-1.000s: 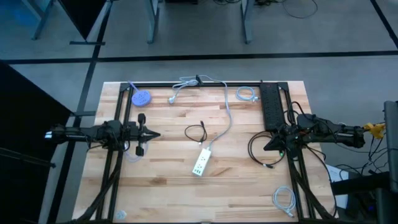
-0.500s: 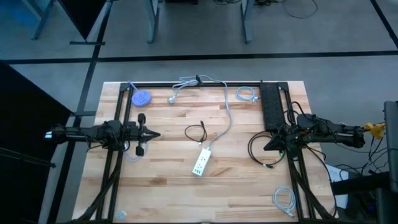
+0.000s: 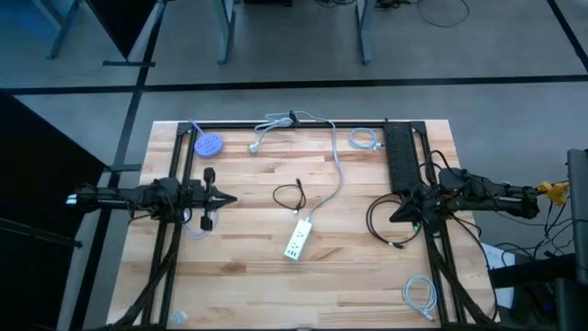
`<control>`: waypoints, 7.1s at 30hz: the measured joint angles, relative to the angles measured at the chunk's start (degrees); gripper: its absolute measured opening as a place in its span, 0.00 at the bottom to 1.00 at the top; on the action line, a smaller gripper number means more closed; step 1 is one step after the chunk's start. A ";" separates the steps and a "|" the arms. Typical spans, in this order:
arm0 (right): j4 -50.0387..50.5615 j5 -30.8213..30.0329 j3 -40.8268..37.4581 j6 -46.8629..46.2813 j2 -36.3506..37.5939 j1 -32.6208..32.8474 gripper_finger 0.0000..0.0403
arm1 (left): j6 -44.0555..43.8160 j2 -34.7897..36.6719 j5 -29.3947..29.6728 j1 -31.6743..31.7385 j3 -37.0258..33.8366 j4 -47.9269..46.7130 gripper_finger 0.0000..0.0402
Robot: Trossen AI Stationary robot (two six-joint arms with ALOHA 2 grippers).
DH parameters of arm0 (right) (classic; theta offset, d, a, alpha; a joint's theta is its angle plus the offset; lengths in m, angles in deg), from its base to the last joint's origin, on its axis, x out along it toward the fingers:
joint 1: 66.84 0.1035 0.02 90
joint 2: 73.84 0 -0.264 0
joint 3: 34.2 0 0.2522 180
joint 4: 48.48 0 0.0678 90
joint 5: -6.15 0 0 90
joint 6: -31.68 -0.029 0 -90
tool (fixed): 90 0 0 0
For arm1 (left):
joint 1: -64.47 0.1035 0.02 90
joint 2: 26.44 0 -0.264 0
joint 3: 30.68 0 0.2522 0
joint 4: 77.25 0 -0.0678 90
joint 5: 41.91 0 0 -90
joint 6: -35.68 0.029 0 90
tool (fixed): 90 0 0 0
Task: Insert USB
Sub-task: Insert the right black charger cable into the black outlet extension
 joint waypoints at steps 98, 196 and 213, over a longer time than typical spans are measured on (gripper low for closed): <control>36.66 -36.98 35.41 -19.33 -69.55 28.77 0.00 | 0.00 -3.05 -0.02 0.00 -0.01 0.00 0.00; -34.60 -30.44 43.12 7.28 -58.23 -6.34 0.00 | -17.57 -74.34 9.29 1.75 72.05 4.46 0.31; -43.15 -29.33 43.12 -8.29 -55.26 -12.00 0.00 | 6.15 -79.69 8.20 3.78 78.13 13.12 0.43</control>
